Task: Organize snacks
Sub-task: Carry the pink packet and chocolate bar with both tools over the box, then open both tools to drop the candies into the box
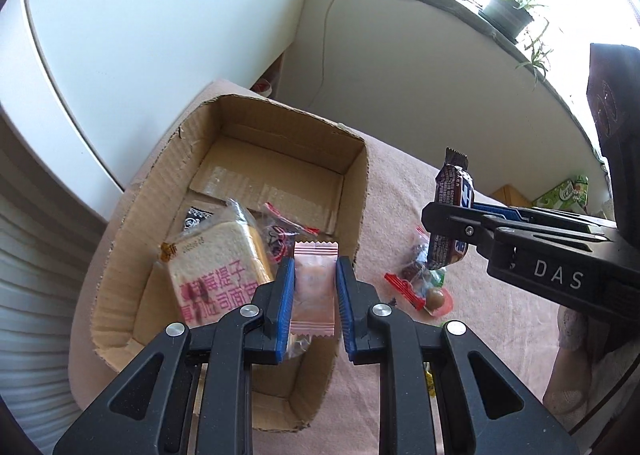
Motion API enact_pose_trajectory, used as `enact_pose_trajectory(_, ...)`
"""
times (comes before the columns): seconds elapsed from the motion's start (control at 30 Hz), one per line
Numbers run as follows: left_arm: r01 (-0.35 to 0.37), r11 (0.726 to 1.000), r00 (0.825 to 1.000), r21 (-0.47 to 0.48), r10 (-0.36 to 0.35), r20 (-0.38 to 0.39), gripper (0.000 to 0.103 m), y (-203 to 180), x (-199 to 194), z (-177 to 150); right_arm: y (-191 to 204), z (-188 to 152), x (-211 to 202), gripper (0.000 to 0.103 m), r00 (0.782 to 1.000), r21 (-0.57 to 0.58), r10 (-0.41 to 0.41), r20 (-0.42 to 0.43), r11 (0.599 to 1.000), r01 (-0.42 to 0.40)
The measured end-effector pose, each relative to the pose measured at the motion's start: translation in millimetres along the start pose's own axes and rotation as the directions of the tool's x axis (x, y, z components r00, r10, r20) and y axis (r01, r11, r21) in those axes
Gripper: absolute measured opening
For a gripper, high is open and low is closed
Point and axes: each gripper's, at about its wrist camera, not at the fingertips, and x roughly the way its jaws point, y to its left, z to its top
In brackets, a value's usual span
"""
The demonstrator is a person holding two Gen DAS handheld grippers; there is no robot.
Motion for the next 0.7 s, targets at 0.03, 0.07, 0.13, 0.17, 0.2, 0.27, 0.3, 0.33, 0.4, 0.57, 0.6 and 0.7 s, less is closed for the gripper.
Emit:
enact_pose_trajectory(0.03,-0.003,1.000,1.000,-0.005,0.003,0.002,0.019,3.1,1.3,2.4,4.3,3.0,2.6,0.030,1.000,-0.008,0.001,0.000,1.000,-0.001)
enact_pose_trajectory(0.07,-0.008,1.000,1.000,-0.008,0.008,0.005,0.019,6.5,1.7,5.0,8.4,5.5,5.1,0.030,1.000,-0.014,0.002,-0.002,1.000,-0.002)
enact_pose_trajectory(0.13,-0.015,1.000,1.000,-0.012,0.015,0.010,0.019,12.1,4.0,9.2,15.7,11.6,13.2,0.030,1.000,-0.020,0.009,-0.008,1.000,-0.009)
enact_pose_trajectory(0.17,-0.016,1.000,1.000,-0.015,0.016,0.011,0.019,14.9,5.0,11.1,18.3,13.9,15.5,0.030,1.000,-0.021,0.012,-0.011,1.000,-0.012)
enact_pose_trajectory(0.2,-0.017,1.000,1.000,-0.020,0.017,0.011,0.019,17.3,6.0,13.8,20.5,16.2,18.6,0.030,1.000,-0.021,0.013,-0.015,1.000,-0.014)
enact_pose_trajectory(0.27,-0.019,0.999,1.000,-0.026,0.019,0.012,0.019,21.8,8.0,18.3,25.2,21.0,23.0,0.030,1.000,-0.027,0.015,-0.020,1.000,-0.015)
enact_pose_trajectory(0.3,-0.022,0.999,1.000,-0.024,0.022,0.012,0.019,22.9,8.1,20.3,27.0,23.0,25.8,0.030,1.000,-0.033,0.012,-0.022,0.999,-0.013)
enact_pose_trajectory(0.33,-0.025,0.999,1.000,-0.023,0.026,0.013,0.019,24.2,9.3,22.6,28.8,25.0,28.8,0.030,1.000,-0.038,0.008,-0.026,0.999,-0.009)
enact_pose_trajectory(0.4,-0.029,0.999,0.999,-0.024,0.029,0.013,0.019,26.3,12.1,27.3,31.9,28.4,33.2,0.030,0.999,-0.044,0.009,-0.035,0.999,-0.010)
enact_pose_trajectory(0.57,-0.032,0.999,0.999,-0.020,0.032,0.002,0.019,27.7,21.7,37.6,34.2,31.1,36.1,0.030,0.999,-0.060,0.015,-0.049,0.998,-0.018)
enact_pose_trajectory(0.6,-0.032,0.999,0.999,-0.019,0.032,0.000,0.019,28.7,23.2,38.7,35.3,31.5,37.4,0.030,0.999,-0.063,0.016,-0.050,0.998,-0.019)
enact_pose_trajectory(0.7,-0.035,0.999,0.999,-0.022,0.035,-0.003,0.020,29.5,24.9,40.4,36.7,33.5,39.3,0.030,0.999,-0.069,0.016,-0.052,0.997,-0.019)
